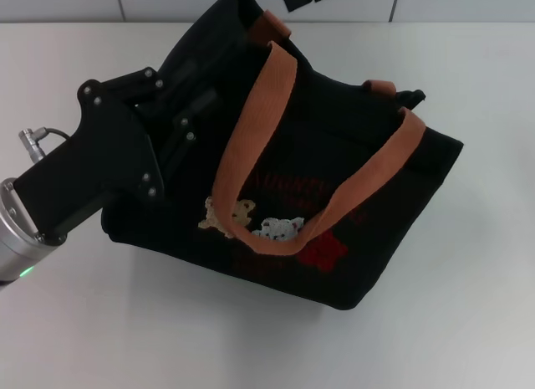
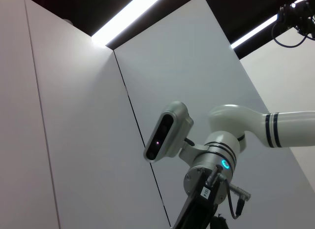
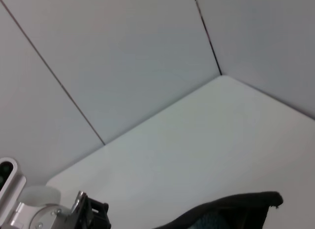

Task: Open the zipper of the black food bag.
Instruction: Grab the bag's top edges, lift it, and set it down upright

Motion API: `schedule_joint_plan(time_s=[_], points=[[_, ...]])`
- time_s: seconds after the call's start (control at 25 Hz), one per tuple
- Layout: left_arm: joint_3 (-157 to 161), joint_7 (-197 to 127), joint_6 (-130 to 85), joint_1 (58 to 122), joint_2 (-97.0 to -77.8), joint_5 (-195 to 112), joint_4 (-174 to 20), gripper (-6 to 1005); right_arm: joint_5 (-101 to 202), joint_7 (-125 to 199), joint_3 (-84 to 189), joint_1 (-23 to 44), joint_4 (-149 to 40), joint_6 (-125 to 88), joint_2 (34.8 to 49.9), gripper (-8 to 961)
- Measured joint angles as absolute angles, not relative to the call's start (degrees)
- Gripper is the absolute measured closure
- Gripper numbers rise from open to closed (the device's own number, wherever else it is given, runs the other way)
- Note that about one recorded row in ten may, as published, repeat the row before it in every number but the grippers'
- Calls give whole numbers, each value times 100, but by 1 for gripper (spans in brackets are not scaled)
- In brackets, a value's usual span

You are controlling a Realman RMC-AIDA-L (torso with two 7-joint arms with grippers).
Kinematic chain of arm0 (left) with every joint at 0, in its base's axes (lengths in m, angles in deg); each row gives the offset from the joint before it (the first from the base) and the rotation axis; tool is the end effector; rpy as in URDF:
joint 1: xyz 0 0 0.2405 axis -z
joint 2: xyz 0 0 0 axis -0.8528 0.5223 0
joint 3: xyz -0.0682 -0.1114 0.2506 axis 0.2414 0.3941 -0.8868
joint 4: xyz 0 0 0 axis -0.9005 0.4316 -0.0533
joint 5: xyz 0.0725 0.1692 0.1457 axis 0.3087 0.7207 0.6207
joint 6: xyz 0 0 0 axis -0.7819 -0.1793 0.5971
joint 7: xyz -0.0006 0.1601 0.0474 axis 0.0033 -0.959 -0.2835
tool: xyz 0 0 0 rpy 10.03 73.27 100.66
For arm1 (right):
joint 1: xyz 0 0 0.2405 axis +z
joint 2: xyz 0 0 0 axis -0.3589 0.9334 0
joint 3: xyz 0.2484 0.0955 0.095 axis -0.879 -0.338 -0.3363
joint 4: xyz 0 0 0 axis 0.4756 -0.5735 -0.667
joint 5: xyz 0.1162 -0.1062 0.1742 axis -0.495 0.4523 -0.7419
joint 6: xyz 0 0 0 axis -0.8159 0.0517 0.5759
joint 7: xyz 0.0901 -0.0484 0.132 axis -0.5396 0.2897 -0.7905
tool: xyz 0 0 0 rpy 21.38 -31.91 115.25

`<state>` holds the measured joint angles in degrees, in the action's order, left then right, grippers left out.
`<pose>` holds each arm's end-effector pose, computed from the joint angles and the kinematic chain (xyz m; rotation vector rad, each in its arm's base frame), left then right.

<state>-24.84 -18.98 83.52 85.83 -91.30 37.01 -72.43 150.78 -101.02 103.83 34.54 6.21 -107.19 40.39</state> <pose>-0.2582 0.2907 -0.0332 -2.0795 0.2673 -1.3570 0.0424 0.4471 0.0439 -2.9773 0.7979 0.3484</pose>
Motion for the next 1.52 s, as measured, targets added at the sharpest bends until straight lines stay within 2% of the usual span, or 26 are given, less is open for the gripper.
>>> schedule_joint_plan(time_s=[0.32, 0.56, 1.12, 1.24, 1.52], points=[[-2497, -1898, 8356, 8629, -9130, 3703, -7244, 802, 15309, -10246, 10605, 3792, 358, -10811, 4163, 665], [-2505, -1898, 8357, 8638, -9139, 3703, -7244, 802, 15677, -10242, 10636, 3979, 120, -10638, 4328, 638], [-2548, -1898, 8357, 8637, -9139, 3703, -7244, 803, 15821, -10210, 10683, 4059, -11, -10301, 4483, 532], [-2548, -1898, 8357, 8637, -9139, 3703, -7244, 803, 16072, -10211, 10687, 4142, -74, -10288, 4548, 535], [-2546, -1898, 8357, 8637, -9139, 3703, -7244, 803, 16116, -10211, 10700, 4210, -150, -10248, 4595, 567]])
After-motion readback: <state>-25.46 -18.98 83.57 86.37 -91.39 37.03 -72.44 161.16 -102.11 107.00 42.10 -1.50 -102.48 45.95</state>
